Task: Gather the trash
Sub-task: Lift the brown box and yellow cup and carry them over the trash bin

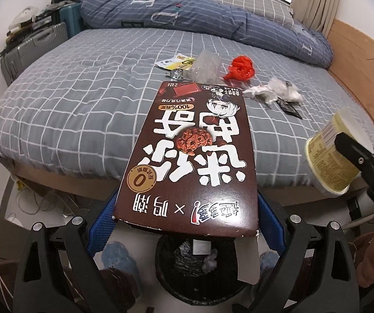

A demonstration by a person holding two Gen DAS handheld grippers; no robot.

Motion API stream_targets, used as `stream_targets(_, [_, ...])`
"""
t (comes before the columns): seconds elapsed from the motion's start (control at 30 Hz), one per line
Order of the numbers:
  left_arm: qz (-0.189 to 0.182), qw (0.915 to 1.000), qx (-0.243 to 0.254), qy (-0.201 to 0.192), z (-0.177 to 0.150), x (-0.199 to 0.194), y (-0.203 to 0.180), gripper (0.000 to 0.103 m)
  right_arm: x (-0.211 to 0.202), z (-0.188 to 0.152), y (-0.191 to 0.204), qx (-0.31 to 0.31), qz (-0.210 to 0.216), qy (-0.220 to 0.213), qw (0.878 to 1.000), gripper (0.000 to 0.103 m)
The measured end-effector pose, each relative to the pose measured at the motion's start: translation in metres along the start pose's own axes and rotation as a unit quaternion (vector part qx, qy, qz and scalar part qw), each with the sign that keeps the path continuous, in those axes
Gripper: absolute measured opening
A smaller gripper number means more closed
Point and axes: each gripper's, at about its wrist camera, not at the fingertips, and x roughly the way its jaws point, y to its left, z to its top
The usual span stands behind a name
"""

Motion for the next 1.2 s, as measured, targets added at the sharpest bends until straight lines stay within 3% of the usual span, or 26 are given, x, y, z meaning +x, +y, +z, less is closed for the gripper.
stream_targets(0.27, [-0.001, 0.9997, 0.021, 0.014, -0.011, -0.018, -0.011, 0.091, -0.021, -0.007, 0.007, -0.005, -0.008, 0.004, 1.0, 0.068])
stream_targets(0.67, [0.002, 0.9993, 0.009, 0.036, -0.039, -0.029, -0.002, 0.091, -0.031, -0.039, 0.004, 0.0, -0.022, 0.042, 0.999, 0.068])
stream_targets(0.87, [0.009, 0.9983, 0.002, 0.057, -0.058, -0.016, 0.007, 0.091, -0.017, -0.064, 0.006, -0.007, -0.023, 0.071, 0.997, 0.068])
stream_targets(1.2, [0.008, 0.9916, 0.009, 0.129, -0.092, 0.045, 0.014, 0.091, 0.039, -0.108, 0.004, -0.009, -0.012, 0.143, 0.99, 0.068])
